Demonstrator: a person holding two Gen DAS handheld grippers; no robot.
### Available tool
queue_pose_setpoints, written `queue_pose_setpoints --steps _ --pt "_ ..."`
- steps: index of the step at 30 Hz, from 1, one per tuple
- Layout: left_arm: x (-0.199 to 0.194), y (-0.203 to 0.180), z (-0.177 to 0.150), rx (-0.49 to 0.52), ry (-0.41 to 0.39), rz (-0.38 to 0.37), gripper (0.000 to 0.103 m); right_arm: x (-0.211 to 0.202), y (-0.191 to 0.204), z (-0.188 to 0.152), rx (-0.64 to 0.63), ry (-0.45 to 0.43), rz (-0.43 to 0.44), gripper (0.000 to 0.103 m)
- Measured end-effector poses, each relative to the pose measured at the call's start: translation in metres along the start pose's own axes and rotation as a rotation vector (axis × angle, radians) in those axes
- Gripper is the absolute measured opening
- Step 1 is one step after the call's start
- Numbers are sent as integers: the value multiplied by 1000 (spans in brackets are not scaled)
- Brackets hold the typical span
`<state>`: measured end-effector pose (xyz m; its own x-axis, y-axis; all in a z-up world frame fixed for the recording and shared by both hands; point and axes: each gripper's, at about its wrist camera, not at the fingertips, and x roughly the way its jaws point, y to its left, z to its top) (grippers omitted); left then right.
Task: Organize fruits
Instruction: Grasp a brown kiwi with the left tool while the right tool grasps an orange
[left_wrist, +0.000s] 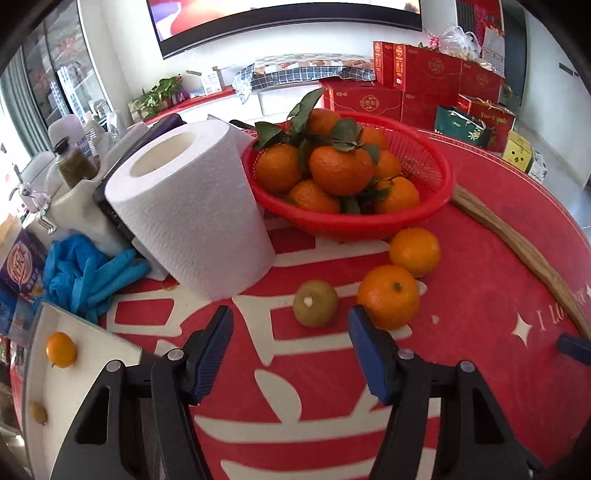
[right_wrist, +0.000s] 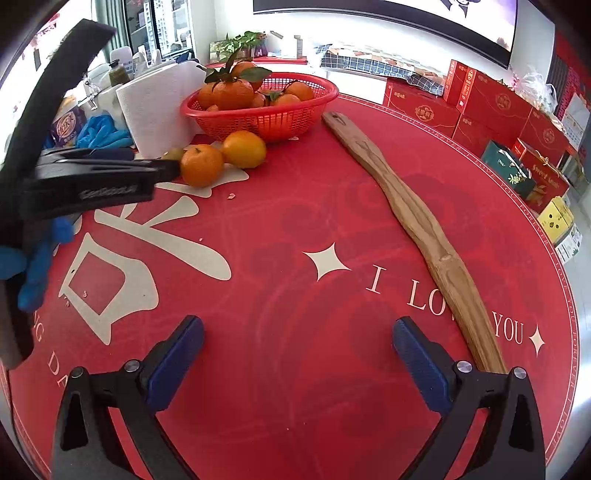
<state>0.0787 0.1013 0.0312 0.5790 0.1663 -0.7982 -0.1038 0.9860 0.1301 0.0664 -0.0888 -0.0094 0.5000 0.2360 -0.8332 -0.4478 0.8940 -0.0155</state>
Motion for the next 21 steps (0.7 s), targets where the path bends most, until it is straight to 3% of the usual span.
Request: queue_pose_setpoints --steps 6,10,15,21 --pt "14 -6 8 -5 4 8 65 2 0 1 -1 -4 1 103" --pt "13 -12 11 -11 10 -46 29 2 0 1 1 -7 -1 103" --pt "0 -15 -5 11 21 5 29 1 0 1 2 -5 -3 103" --pt "-34 3 -56 -53 28 11 29 9 5 15 17 23 -7 103"
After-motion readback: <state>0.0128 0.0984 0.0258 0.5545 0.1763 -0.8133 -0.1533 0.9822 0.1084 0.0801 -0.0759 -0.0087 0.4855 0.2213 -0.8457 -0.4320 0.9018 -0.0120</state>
